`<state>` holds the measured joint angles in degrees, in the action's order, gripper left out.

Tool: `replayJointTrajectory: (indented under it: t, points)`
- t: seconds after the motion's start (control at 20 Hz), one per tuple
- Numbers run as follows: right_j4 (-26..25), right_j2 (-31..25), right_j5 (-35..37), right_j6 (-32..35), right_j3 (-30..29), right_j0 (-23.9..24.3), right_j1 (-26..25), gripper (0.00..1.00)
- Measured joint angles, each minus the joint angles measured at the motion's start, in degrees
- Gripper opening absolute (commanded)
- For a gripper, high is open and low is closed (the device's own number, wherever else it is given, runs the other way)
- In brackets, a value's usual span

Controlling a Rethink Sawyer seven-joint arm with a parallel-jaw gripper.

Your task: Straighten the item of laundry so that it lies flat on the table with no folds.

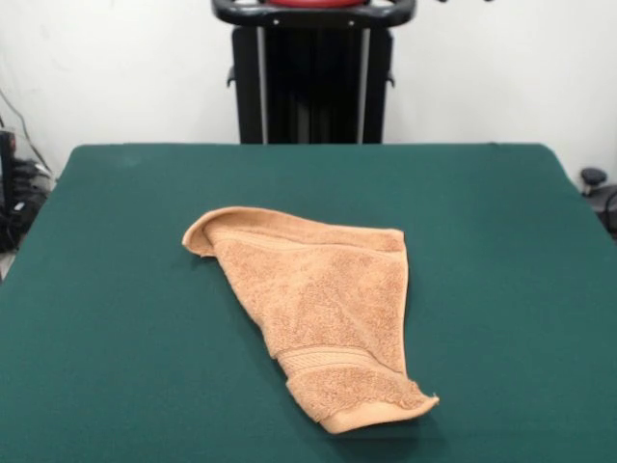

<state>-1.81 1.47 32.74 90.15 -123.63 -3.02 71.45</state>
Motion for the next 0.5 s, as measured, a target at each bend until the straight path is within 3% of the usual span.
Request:
replayJointTrajectory:
  t: [0.5]
  points:
    - [-0.02, 0.84, 0.00, 0.00, 0.00, 0.00, 0.00, 1.00]
